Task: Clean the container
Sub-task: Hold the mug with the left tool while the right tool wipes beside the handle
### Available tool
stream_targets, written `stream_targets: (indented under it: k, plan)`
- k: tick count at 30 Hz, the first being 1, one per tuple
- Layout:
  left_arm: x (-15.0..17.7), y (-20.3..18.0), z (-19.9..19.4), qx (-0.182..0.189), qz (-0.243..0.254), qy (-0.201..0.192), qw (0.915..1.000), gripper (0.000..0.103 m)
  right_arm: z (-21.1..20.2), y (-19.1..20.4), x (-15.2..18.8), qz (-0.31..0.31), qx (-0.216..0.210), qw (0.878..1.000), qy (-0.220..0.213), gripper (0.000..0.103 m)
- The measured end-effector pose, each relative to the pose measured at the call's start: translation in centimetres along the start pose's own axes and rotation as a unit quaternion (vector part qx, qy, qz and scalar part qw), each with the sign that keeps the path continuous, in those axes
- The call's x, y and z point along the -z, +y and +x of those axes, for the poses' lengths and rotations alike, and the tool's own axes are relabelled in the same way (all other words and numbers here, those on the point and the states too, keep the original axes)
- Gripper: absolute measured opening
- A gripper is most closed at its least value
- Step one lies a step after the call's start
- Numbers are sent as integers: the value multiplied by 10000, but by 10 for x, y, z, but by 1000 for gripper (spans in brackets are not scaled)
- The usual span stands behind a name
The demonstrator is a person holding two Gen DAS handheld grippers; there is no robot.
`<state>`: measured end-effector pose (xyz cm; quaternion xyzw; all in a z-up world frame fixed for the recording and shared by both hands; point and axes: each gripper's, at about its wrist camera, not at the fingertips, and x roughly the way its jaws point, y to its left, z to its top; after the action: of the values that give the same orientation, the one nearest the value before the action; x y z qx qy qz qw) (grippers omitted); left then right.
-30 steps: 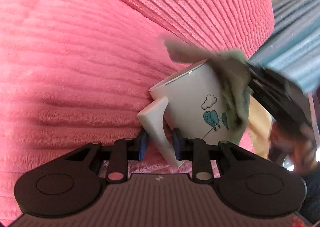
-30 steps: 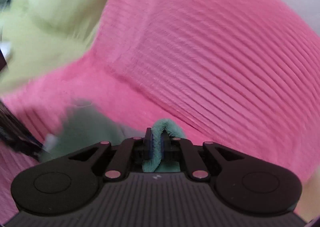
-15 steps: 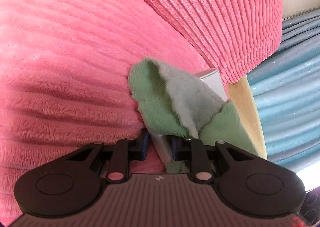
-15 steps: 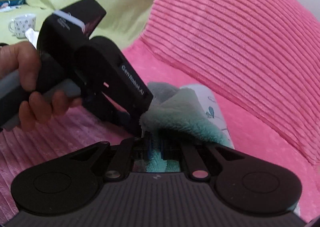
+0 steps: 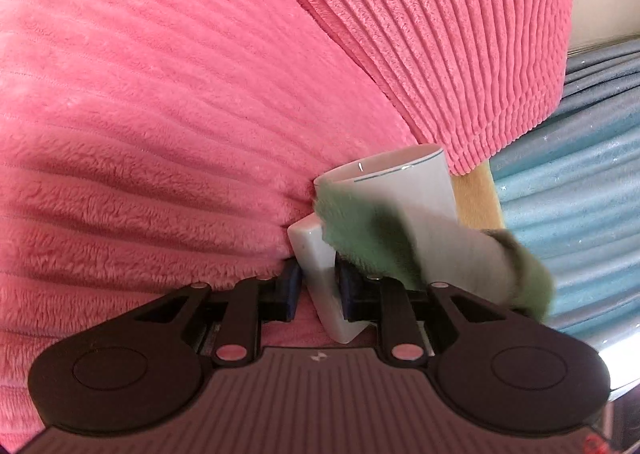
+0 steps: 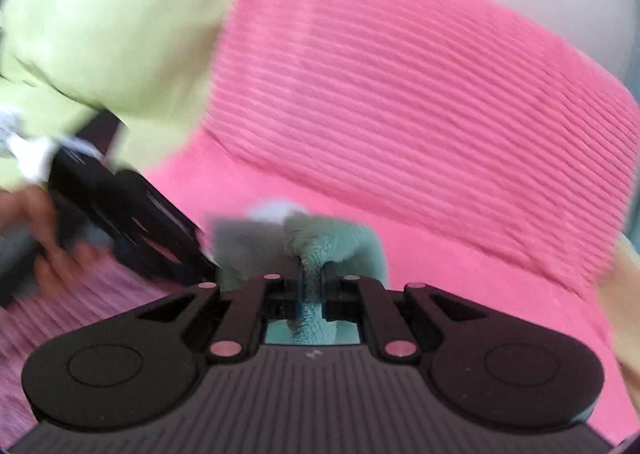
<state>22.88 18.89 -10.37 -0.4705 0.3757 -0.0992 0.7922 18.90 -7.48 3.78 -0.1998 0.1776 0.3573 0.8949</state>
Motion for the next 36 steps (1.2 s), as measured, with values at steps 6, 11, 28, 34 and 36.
stream_targets:
  k: [6,11,28,34,36]
  plan:
    - [1,0,-1,-27,74,3,10000,28,42,-19,10,898,-1007,9907,-170,5]
    - [5,-2,-4,-66,277,-58,9996,32,77,-45,7,1607,-1431,9763,-224,2]
    - [12,-6,-5,-184,535,-94,9984,31,171,-125,29,2855,-1458,9461,453,8]
    - [14,-9,-6,-249,677,-133,9973,29,149,-125,37,2582,-747,9586,944,7]
    - [14,-8,-6,-228,645,-129,9976,30,126,-111,31,1894,50,9774,939,7]
